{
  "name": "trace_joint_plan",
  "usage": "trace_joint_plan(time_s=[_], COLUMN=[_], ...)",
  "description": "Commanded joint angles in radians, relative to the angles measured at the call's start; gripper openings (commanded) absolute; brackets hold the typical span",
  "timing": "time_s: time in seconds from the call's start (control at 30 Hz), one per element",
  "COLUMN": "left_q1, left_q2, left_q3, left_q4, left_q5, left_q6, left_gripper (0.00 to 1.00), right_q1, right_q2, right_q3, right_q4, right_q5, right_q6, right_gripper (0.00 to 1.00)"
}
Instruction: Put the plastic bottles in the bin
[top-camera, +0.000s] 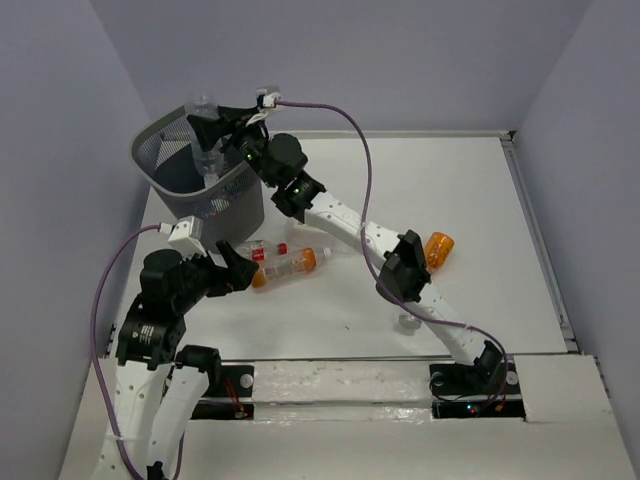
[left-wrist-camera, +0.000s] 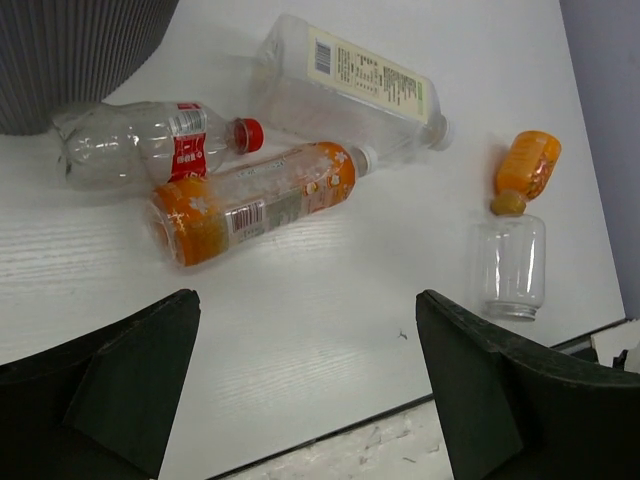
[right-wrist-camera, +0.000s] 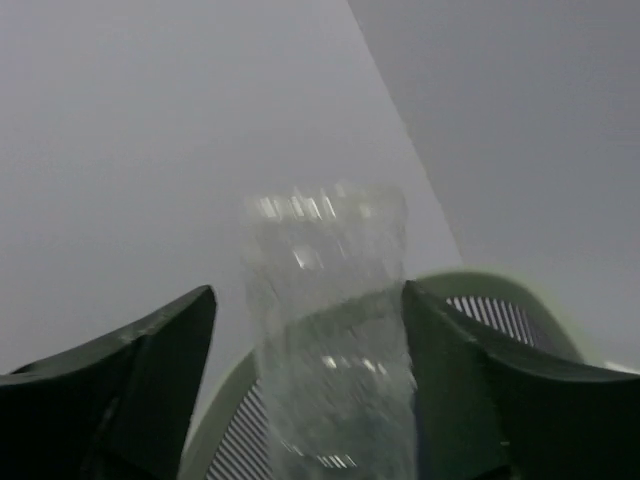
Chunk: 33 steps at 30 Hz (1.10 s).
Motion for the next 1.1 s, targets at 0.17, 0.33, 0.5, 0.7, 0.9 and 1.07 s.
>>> trace_joint_plan(time_s=[0.17,0.33,0.5,0.7,0.9,1.07], left_q1=[-0.029,-0.211,-0.552,-0.928,-0.994,-0.996], left_q2=[0.137,0.23,0.377,0.724,1.04,1.279], left_q3=[0.036,0.045,0.044,0.206,0.344,0.547], left_q4=[0.057,0.104,0.27,0.419,0.566,0.552], left_q5=[0.039,-0.119,-0.295,-0.46,-0.398,-0.317], left_q6=[0.086,0.071,-0.083,-0.149,-0.15,-0.132], left_gripper=[0.99,0.99,0.99,0.99,0.99,0.99], right_q1=[0.012,-0.005,-0.343,-0.674,-0.751,-0.791], right_q2=[-0.467,-0.851,-1.172,-1.398,-1.438,-1.409], right_q3=[-0.425,-1.079,-1.501,-1.826,-1.955,-2.033], right_q4=[0.037,-0.013,-0.228,-0.461,-0.567,-0.566], right_q5=[-0.09,0.033,-0.031,0.089,0.188,0.168], right_q6=[-0.146,-0.17,0.054,0.09,0.117,0.145], right_gripper=[0.92,0.91,0.9,0.94,1.0,1.0])
